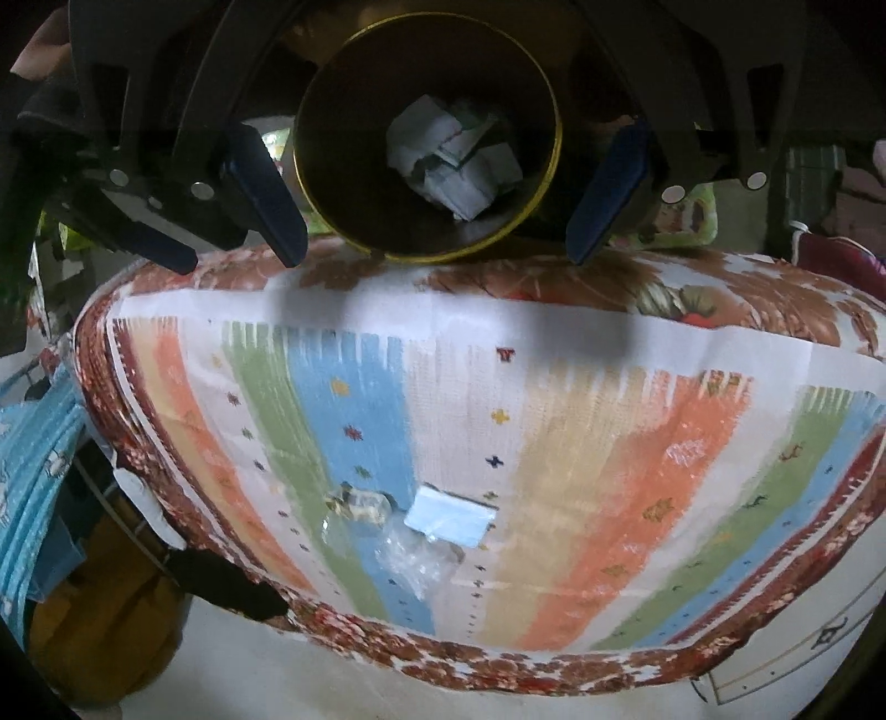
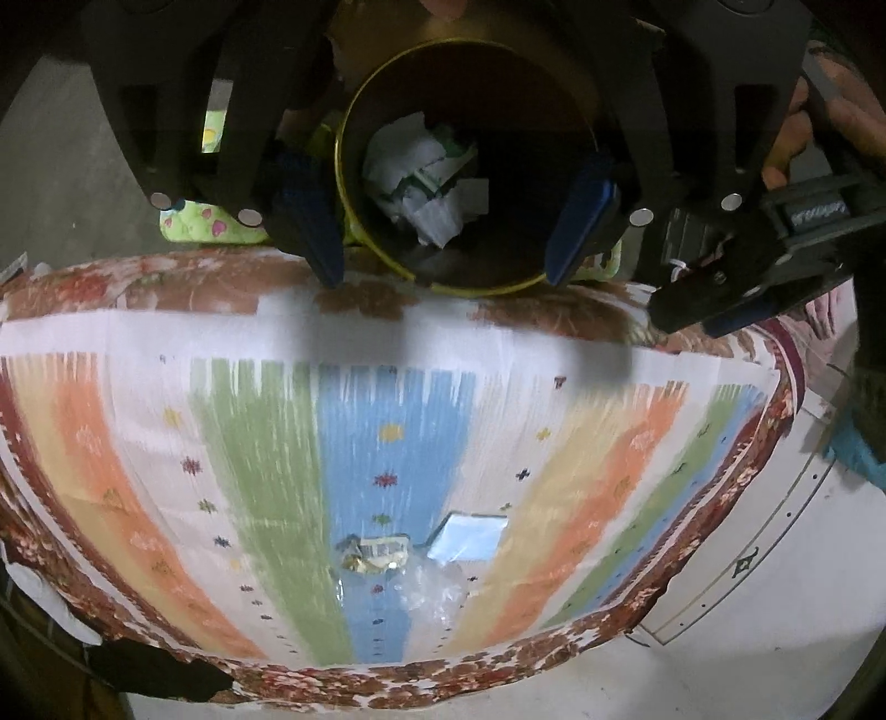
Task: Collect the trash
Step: 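Move both open grippers back toward the mask and wrapper on the rug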
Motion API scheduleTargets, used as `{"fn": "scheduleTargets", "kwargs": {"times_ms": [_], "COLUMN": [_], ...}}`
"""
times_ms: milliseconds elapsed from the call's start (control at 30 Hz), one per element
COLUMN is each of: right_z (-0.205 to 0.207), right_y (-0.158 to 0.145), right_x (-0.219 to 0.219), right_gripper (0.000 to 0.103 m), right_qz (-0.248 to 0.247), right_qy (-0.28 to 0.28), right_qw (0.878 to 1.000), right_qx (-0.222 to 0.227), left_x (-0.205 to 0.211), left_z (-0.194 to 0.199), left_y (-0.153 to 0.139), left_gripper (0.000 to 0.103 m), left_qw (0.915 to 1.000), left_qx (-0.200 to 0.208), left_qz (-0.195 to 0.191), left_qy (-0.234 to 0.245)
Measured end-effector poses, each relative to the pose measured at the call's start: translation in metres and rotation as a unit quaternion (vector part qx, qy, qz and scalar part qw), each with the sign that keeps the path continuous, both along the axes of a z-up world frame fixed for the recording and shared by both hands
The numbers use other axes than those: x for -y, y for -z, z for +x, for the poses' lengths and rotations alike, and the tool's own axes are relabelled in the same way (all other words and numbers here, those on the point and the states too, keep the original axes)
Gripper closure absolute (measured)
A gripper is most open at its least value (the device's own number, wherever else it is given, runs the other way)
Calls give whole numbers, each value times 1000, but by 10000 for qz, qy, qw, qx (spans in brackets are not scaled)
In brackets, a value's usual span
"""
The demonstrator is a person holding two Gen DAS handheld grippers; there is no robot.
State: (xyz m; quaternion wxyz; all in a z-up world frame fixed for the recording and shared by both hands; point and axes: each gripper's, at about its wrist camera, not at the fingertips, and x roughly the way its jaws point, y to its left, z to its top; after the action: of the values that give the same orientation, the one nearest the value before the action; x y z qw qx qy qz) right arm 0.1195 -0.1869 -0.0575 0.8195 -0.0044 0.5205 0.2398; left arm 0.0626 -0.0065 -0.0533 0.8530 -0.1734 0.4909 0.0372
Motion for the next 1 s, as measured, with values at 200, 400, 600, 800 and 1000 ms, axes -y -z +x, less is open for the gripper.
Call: {"fn": "scheduleTargets", "kwargs": {"times_ms": [200, 400, 600, 800, 1000], "right_z": [32, 65, 88, 112, 137], "right_y": [-13, -22, -27, -33, -26], "right_x": [-4, 2, 1, -6, -13], "right_gripper": [25, 13, 9, 9, 9], "right_qz": [-130, -96, -73, -262, -271], "right_qy": [51, 215, 314, 310, 332], "right_qw": [9998, 9995, 9991, 9981, 9980], "right_qx": [128, 190, 270, 472, 457], "left_x": [-1, -5, -21, -40, -58], "left_z": [10, 32, 68, 111, 149], "left_y": [-3, -16, -26, -34, -28], "left_gripper": [7, 6, 6, 6, 6], "left_qw": [9996, 9969, 9965, 9967, 9960], "left_qx": [-59, -72, -162, -29, -27], "left_qz": [277, 756, 809, 807, 887], "left_qy": [11, 207, 141, 38, -102]}}
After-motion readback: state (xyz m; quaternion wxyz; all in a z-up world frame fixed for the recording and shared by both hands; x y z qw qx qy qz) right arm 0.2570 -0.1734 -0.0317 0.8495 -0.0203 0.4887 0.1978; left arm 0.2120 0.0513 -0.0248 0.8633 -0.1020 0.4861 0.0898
